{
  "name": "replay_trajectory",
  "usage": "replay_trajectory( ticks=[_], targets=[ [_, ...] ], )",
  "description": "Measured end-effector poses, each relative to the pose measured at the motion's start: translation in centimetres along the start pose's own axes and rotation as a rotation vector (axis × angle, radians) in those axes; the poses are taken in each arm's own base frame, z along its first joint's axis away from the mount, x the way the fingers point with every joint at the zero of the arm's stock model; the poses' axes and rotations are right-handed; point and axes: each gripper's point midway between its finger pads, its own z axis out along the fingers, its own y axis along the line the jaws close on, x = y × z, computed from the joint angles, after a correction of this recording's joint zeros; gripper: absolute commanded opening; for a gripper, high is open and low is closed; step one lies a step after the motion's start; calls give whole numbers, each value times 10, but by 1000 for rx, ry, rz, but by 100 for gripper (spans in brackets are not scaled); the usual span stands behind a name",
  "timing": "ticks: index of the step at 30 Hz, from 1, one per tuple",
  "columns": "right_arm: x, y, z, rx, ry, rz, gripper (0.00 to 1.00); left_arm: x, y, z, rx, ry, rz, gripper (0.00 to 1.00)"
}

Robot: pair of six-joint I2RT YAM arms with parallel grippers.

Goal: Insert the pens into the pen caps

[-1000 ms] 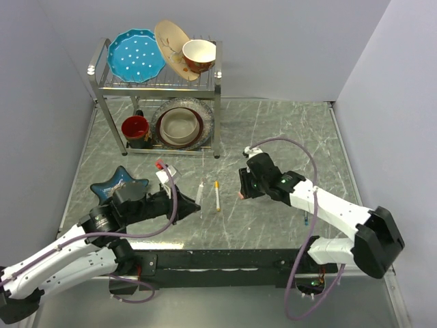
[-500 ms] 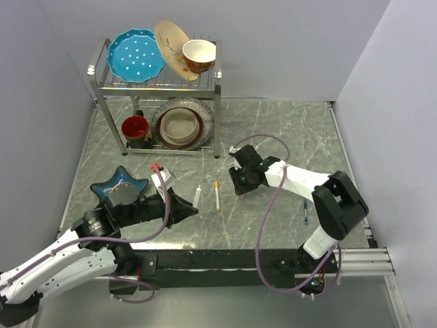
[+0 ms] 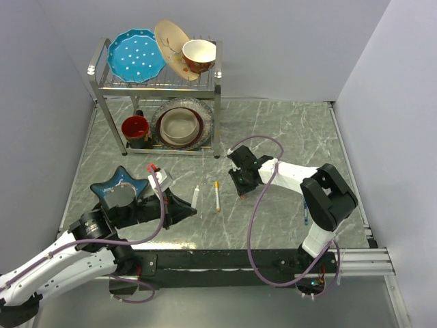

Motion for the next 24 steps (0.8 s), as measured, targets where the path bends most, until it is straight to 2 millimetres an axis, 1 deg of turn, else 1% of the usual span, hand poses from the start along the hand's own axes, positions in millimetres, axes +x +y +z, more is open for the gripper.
replay_trajectory(
  ticks=[1, 5, 9, 14, 16, 19, 22, 24],
  targets=[
    [0, -1, 0, 6, -1, 1, 21, 0, 0, -1, 0, -3, 1, 1],
    [1, -2, 0, 26, -2, 12, 9, -4, 0, -3, -4, -21, 4, 1],
    [0, -2, -1, 43, -11, 17, 0, -7, 1, -3, -17, -36, -5, 1],
    [13, -4, -6, 43, -22, 60, 0, -9, 4, 4, -29, -63, -55, 1],
    [17, -4, -9, 42, -32, 84, 0, 0, 10, 11, -38, -64, -95, 1],
    [17, -3, -16, 32, -71, 127, 0, 27, 24, 23, -69, -16, -163, 1],
    [6, 3, -30, 6, -143, 172, 0, 50, 36, 34, -99, 36, -220, 1],
    [-9, 11, -48, -32, -225, 204, 0, 60, 40, 40, -107, 53, -247, 1]
  ],
)
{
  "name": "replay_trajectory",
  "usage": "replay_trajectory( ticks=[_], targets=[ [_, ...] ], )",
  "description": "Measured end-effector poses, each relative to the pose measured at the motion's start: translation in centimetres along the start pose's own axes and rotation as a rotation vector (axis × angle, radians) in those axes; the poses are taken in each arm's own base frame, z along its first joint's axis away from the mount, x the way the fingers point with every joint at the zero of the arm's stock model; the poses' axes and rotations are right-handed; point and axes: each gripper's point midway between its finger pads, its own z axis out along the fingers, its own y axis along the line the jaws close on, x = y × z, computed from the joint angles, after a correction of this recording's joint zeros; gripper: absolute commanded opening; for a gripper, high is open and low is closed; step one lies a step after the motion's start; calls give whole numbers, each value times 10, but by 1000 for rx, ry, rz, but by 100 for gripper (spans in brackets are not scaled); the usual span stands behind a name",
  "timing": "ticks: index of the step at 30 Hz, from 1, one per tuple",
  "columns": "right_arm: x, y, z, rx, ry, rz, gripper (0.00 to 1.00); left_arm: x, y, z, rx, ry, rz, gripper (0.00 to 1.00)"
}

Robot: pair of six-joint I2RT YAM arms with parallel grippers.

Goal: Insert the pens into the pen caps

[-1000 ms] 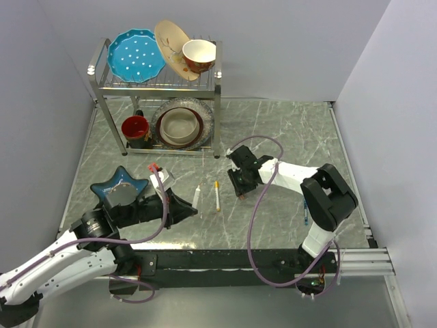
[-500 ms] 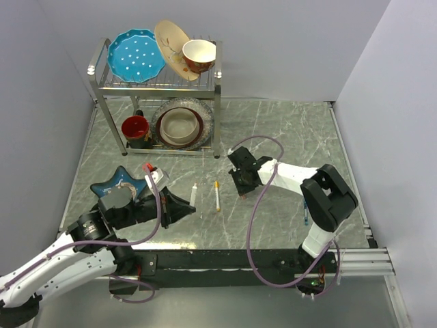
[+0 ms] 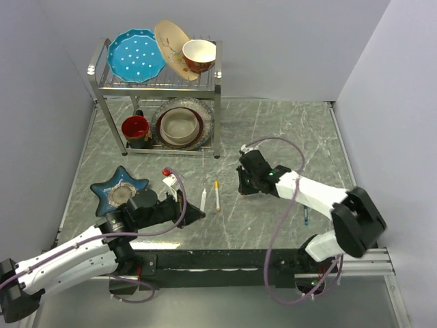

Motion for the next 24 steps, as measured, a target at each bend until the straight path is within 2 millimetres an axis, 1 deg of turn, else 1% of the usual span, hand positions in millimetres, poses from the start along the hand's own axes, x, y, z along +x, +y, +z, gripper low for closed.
replay_trajectory(
  ticks=[4, 7, 10, 13, 16, 21, 24],
  targets=[
    [-38, 32, -42, -130, -189, 60, 0, 1, -3, 10, 40, -20, -34, 1],
    [-61, 58, -82, -250, -333, 105, 0, 2, -6, 19, 76, -29, -64, 1],
    [-77, 82, -116, -356, -445, 142, 0, 5, -8, 27, 103, -19, -96, 1],
    [-83, 97, -139, -423, -517, 173, 0, 8, -11, 31, 133, -19, -118, 1],
    [-86, 104, -148, -451, -545, 194, 0, 7, -14, 32, 157, -25, -131, 1],
    [-89, 110, -152, -478, -562, 224, 0, -2, -25, 32, 206, -57, -119, 1],
    [-86, 120, -156, -516, -566, 229, 0, -4, -26, 30, 212, -65, -116, 1]
  ],
)
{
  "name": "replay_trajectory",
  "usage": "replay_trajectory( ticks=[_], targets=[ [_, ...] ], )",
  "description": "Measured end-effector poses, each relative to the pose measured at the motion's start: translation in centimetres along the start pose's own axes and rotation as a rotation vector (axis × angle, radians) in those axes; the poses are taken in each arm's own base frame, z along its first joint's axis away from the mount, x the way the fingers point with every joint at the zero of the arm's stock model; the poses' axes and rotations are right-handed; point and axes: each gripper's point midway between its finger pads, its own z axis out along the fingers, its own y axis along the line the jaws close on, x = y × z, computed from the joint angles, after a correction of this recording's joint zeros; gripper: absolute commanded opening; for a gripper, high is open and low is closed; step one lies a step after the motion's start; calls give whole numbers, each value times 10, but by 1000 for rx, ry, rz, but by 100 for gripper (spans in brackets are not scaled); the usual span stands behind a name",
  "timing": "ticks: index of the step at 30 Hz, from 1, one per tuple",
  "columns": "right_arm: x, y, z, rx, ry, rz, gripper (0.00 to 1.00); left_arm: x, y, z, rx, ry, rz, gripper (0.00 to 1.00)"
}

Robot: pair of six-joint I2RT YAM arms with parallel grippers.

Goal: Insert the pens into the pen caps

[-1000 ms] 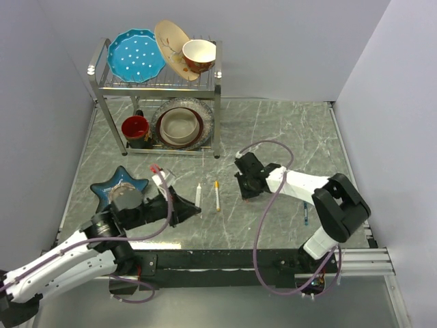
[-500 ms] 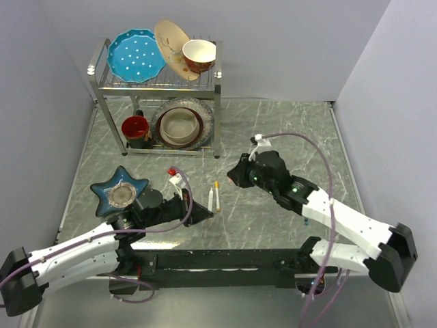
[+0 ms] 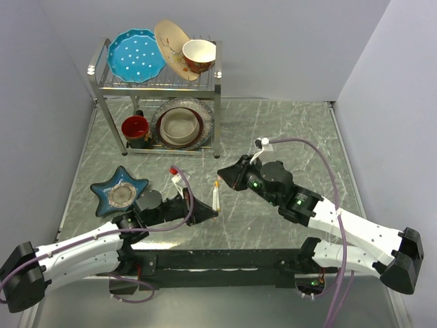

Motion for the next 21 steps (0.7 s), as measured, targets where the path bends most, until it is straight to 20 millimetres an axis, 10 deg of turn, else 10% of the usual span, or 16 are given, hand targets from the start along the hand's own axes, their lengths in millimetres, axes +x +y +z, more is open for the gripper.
replay_trajectory(
  ticks=[21],
  targets=[
    [6, 20, -9, -91, -37, 41, 0, -8, -18, -11, 57, -29, 24, 1]
  ],
)
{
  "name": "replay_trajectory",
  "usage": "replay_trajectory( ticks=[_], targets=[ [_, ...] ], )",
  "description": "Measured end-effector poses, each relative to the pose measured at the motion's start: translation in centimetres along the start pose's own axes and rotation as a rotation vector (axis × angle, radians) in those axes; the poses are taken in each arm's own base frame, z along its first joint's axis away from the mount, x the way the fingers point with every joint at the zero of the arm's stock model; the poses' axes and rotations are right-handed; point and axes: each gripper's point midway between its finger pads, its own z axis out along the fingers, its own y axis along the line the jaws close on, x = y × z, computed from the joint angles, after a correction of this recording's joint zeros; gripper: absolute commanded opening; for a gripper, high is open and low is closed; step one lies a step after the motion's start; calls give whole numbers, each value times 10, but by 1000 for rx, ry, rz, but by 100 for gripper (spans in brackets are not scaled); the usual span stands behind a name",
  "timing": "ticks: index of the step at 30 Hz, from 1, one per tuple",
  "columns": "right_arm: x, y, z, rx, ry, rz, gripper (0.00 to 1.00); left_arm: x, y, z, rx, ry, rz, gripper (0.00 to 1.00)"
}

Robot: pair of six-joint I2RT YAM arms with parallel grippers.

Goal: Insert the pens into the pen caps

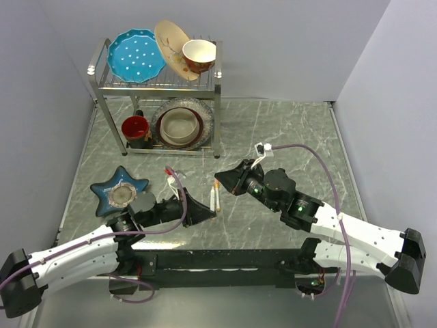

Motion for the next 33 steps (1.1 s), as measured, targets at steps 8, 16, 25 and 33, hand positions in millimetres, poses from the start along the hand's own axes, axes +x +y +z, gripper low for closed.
replay_trajectory(
  ticks=[8, 16, 25, 33],
  targets=[
    [0, 0, 0, -1, -1, -7, 0, 10, 1, 2, 12, 47, -9, 1],
    [-8, 6, -6, -26, -19, -5, 0, 13, 2, 3, 12, 61, -13, 1],
    [-8, 19, -13, -84, -15, -1, 0, 14, 2, 2, 16, 68, -14, 1],
    [-2, 20, -14, -97, 1, -27, 0, 8, -6, -1, 39, 43, -1, 1]
  ],
)
